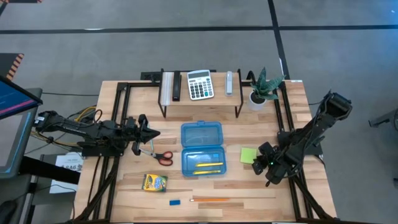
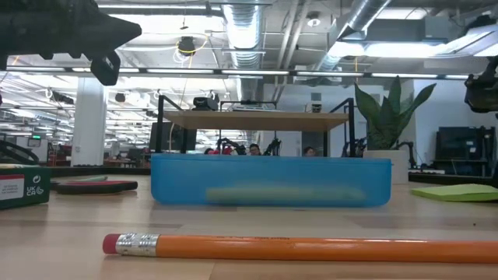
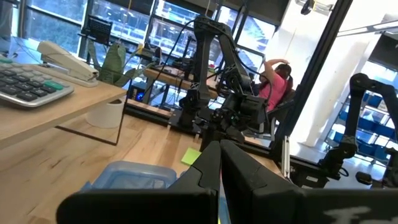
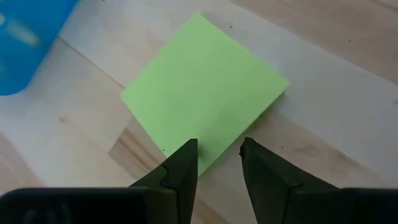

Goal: Pack school essentials
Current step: Put the green sticky notes into the blue supply box

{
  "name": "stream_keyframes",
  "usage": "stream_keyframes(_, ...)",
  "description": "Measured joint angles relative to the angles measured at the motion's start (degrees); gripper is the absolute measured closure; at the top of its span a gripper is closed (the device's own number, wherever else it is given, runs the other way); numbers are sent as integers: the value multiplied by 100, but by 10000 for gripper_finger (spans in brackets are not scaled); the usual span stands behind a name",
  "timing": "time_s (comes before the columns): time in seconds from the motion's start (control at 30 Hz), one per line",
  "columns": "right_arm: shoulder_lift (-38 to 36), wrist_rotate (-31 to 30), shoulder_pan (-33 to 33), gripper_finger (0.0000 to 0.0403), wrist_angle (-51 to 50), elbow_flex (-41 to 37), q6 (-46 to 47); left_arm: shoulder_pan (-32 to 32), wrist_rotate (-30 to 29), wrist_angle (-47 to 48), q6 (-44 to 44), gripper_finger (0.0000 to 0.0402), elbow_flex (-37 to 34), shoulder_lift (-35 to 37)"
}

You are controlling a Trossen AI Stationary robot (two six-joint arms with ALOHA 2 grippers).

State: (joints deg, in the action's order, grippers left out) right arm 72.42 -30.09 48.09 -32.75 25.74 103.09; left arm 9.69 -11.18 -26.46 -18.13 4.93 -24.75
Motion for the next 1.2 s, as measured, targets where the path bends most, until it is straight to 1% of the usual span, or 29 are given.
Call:
stream_keyframes(0.2,-22,-13,0,258,54,0,-9,0,0,-2,0,401,0,0)
stream_keyframes(0.3,-22,-18,0,257,98,0,-313,0,0,-1,0,401,0,-2)
stream_keyframes(0.37,-22,-17,0,259,248,0,-966,0,0,0,2,401,0,-2)
stream_keyframes(0.53,-22,58,46,265,853,14,-3245,-2,-2,0,2,401,0,0)
stream_keyframes(0.6,-22,111,57,266,946,143,-3857,-2,-13,-2,2,401,0,-2)
stream_keyframes(0.8,-22,204,-160,264,780,733,-4841,-2,-123,-2,2,401,0,0)
stream_keyframes(0.9,-22,281,-292,265,356,1029,-4605,-2,-122,0,0,401,0,-2)
stream_keyframes(0.97,-20,517,-375,264,83,1181,-4503,-2,-122,0,0,401,0,0)
stream_keyframes(1.0,-5,676,-394,263,-4,1241,-4592,-2,-122,0,0,401,0,0)
stream_keyframes(1.07,48,928,-359,262,-98,1314,-5007,-2,-122,0,0,401,0,0)
stream_keyframes(1.2,326,1073,-219,262,-79,1481,-6212,-2,-122,1,5,401,0,0)
